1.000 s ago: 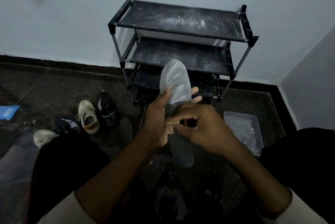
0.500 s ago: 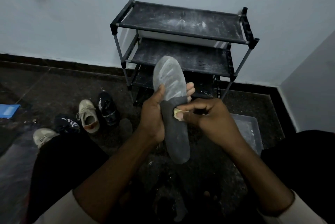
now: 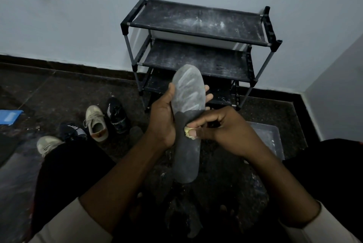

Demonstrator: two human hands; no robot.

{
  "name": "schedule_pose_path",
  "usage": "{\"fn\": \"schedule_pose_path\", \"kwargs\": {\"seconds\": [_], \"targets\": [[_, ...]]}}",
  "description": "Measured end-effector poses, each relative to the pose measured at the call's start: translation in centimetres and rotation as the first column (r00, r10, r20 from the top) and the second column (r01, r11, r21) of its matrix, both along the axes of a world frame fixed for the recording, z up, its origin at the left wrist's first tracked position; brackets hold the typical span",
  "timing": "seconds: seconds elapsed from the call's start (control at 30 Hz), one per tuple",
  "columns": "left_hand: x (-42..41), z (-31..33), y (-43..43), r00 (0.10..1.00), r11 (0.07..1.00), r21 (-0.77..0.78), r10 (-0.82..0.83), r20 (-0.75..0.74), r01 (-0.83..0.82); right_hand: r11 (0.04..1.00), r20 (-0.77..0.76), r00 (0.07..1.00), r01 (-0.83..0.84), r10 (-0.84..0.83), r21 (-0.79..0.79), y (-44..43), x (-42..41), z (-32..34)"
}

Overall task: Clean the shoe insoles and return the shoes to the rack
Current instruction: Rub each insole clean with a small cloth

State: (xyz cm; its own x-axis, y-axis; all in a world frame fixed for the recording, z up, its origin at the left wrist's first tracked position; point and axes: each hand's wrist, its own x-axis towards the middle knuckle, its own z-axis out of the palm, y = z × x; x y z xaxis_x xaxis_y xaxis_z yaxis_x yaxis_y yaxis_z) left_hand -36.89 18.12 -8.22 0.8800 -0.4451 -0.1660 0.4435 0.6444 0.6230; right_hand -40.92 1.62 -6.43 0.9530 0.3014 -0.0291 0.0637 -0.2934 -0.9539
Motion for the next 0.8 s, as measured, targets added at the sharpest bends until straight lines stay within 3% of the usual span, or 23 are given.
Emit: {"fn": "schedule_pose_path", "kwargs": {"seconds": [0.13, 0.23, 0.4, 0.53, 0.6, 0.7, 0.8], "targets": [[0.2, 0.0, 0.1, 1.0, 1.0, 0.014, 0.023, -0.001, -0.023, 0.999, 0.018, 1.0, 0.024, -0.024, 0.024, -0.2, -0.2, 0.6], [0.0, -0.3, -0.2, 1.0, 0.999, 0.043, 0.027, -0.009, -0.027, 0.989, 0.146, 0.978, 0.145, -0.148, 0.032, -0.1, -0.3, 0.8], [-0.9, -0.6, -1.1, 1.0, 0.998, 0.06, -0.004, -0.011, 0.005, 0.967, 0.322, 0.936, 0.2, -0.14, -0.161, 1.2, -0.9, 0.2], [-1.7, -0.5, -1.8, 0.999, 0.995, 0.085, -0.049, 0.023, 0.047, 0.924, 0.416, 0.879, 0.332, -0.231, -0.188, 1.8, -0.5, 0.3], [-2.0, -0.3, -2.0, 0.999, 0.995, 0.096, -0.04, 0.029, 0.037, 0.932, 0.459, 0.867, 0.309, -0.193, -0.192, 2.0, -0.4, 0.5], [-2.0, 0.1, -1.6, 1.0, 0.997, 0.077, -0.001, 0.019, 0.0, 0.957, 0.418, 0.908, 0.144, -0.026, -0.253, 1.7, -0.8, 0.7], [-2.5, 0.3, -1.8, 1.0, 0.997, 0.083, 0.0, 0.019, -0.001, 0.953, 0.403, 0.914, 0.169, -0.057, -0.25, 1.0, -0.6, 0.8]]}}
